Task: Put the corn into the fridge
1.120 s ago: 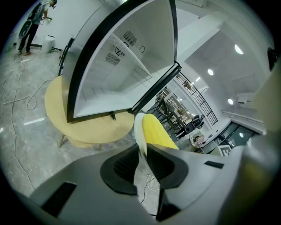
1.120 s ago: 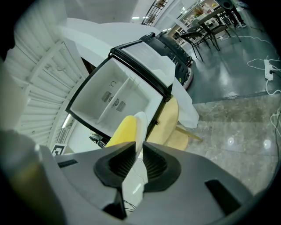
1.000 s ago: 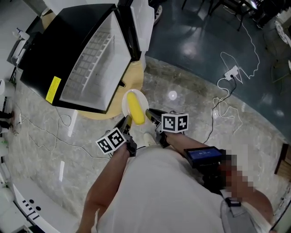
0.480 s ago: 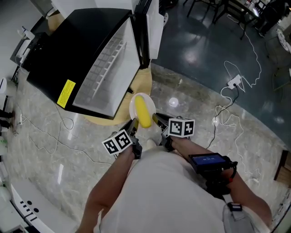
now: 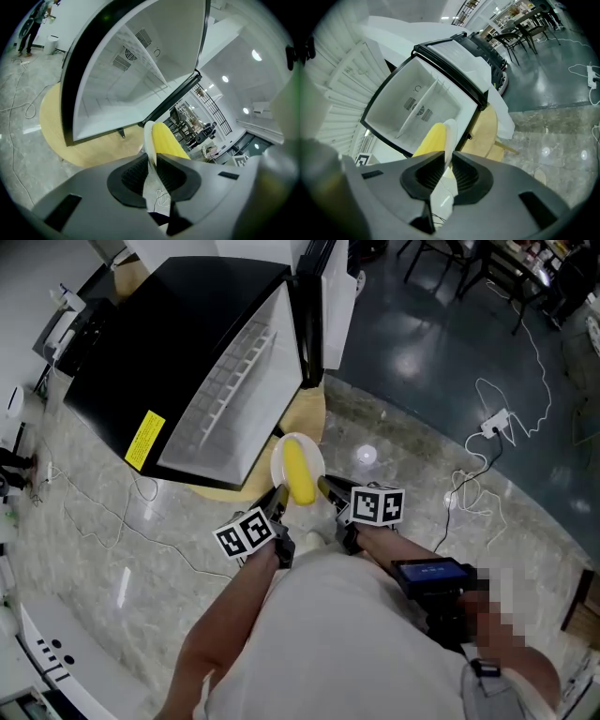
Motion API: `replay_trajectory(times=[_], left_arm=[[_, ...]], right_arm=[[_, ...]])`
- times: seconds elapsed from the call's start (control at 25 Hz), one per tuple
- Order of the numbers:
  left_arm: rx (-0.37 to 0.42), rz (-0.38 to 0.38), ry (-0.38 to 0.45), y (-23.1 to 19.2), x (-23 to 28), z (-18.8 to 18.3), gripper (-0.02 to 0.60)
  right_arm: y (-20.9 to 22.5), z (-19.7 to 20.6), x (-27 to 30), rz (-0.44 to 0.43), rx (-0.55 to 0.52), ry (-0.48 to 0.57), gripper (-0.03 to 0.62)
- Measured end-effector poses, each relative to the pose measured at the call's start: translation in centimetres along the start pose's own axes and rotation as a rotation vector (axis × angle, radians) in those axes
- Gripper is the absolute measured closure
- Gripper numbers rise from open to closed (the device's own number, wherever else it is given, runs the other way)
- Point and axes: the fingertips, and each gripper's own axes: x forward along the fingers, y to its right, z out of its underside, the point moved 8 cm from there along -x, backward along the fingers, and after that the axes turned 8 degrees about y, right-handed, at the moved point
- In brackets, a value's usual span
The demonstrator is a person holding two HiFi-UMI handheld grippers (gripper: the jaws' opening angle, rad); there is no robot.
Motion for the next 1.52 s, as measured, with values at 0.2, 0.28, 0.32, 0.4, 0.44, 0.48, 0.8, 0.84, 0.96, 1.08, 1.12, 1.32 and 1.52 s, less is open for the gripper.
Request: replay_trajectory(times=[0.2, 0.28, 0.32, 0.4, 0.44, 0.48, 0.8, 0.84, 0.96, 1.08, 1.12, 1.32, 1.52], left_arm=[[-0.018, -0.025, 0.014, 0.2, 1.6, -0.5, 0.52], [-0.023, -0.033, 0.023, 0.5, 2.3, -0.8, 0.52], [-0.025, -0.034, 0.028, 0.8, 2.7, -0.9, 0.52], [-0.029, -0.037, 0.039, 1.3, 3.6, -1.0, 0.52], [-0.03, -0.04, 0.046, 1.5, 4.1, -1.2, 0.52], [-0.032, -0.044, 0.053, 1.6, 4.5, -1.4, 0.52], [-0.065, -0.084, 0.106, 2.4, 7.1, -2.3, 0.52], [-0.071, -0.091, 0.112, 2.5, 7.3, -2.3, 0.52], [-0.088, -0.115, 0.127, 2.5, 8.0, -2.2, 0.52], [-0.102, -0.143, 0.145, 2.4, 8.5, -2.2, 0.52], [-0.105, -0.152, 0.152, 2.4, 8.7, -2.2, 0.52], [-0.127, -0.194, 0.191, 2.5, 9.6, -2.3, 0.52], [-0.156, -0.227, 0.234, 2.8, 10.4, -2.2, 0.52]], right_arm=[[1.2, -1.8, 1.1, -0.007, -0.022, -0.031, 0.545], [1.4, -2.8, 1.5, -0.018, -0.024, -0.044, 0.545], [1.6, -3.3, 1.6, -0.025, -0.023, -0.049, 0.545], [2.1, -4.3, 1.9, -0.041, -0.02, -0.056, 0.545], [2.3, -4.9, 2.1, -0.048, -0.022, -0.06, 0.545], [2.5, -5.4, 2.4, -0.055, -0.026, -0.063, 0.545], [3.5, -9.0, 4.5, -0.123, -0.047, -0.115, 0.545], [3.7, -9.3, 4.8, -0.131, -0.05, -0.125, 0.545], [4.5, -9.9, 5.6, -0.14, -0.064, -0.16, 0.545], [5.2, -10.6, 6.4, -0.149, -0.083, -0.198, 0.545], [5.3, -10.8, 6.6, -0.159, -0.086, -0.207, 0.545], [6.0, -11.9, 8.0, -0.197, -0.112, -0.259, 0.545], [6.7, -13.1, 9.2, -0.229, -0.14, -0.304, 0.545]])
